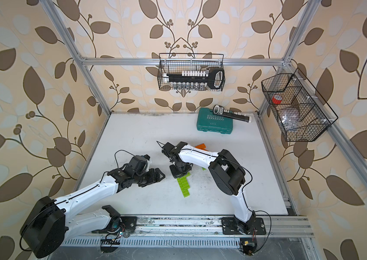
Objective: Assemble a small pinwheel with lego
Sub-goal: Assemble the lego brick with the lego brick.
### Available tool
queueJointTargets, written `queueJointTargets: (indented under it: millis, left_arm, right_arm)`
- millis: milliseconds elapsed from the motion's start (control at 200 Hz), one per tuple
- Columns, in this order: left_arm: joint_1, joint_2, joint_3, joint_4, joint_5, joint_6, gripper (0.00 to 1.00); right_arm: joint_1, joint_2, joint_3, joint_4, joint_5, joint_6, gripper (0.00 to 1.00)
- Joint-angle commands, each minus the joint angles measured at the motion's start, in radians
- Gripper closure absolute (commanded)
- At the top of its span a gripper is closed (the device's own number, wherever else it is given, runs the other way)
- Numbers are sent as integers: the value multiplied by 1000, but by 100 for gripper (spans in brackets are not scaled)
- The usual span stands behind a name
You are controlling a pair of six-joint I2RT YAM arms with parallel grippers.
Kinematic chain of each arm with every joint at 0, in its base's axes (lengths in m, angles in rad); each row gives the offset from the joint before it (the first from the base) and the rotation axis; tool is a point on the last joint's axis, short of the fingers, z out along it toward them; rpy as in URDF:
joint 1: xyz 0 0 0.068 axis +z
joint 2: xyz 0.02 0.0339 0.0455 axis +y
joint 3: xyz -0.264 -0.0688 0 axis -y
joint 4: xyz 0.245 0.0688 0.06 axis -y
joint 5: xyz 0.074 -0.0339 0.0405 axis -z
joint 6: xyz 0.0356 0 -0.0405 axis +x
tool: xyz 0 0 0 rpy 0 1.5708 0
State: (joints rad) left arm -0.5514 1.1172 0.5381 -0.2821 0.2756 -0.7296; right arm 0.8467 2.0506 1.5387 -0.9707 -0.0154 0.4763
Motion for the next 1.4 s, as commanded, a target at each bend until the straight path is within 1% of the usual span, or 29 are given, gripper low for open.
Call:
queueJointTargets:
  millis: [0, 160, 285, 445, 535, 685, 780, 950, 1070, 1395]
  left_arm:
    - [-10, 3, 23, -1, -24, 27, 21]
    - [-11, 6, 25, -6, -31, 32, 21]
    - [-21, 17, 40, -32, -65, 44, 21]
    - [-107, 74, 120, -113, -194, 76, 21]
    - [-154, 113, 166, -130, -226, 87, 21]
    - [-167, 139, 183, -113, -213, 83, 21]
    - [-166, 140, 189, -117, -215, 83, 21]
    - [-167, 132, 189, -121, -226, 81, 21]
    - [-166, 121, 188, -124, -233, 77, 21]
    - [-166, 99, 174, -134, -243, 75, 21]
  right_arm:
    - [5, 38, -34, -44, 44, -33, 92]
    - [4, 64, -43, -40, 36, -32, 92]
    - [4, 73, -48, -46, 53, 14, 92]
    - [-2, 51, -31, -60, 98, 117, 92]
    - [-2, 52, -22, -62, 121, 158, 92]
    - [-1, 72, -46, -44, 134, 192, 92]
    - [-2, 58, -69, -26, 125, 210, 92]
    - [-3, 40, -76, -3, 97, 204, 92]
    - [-3, 17, -71, 12, 74, 190, 88]
    - [-2, -7, -31, 0, 53, 176, 83]
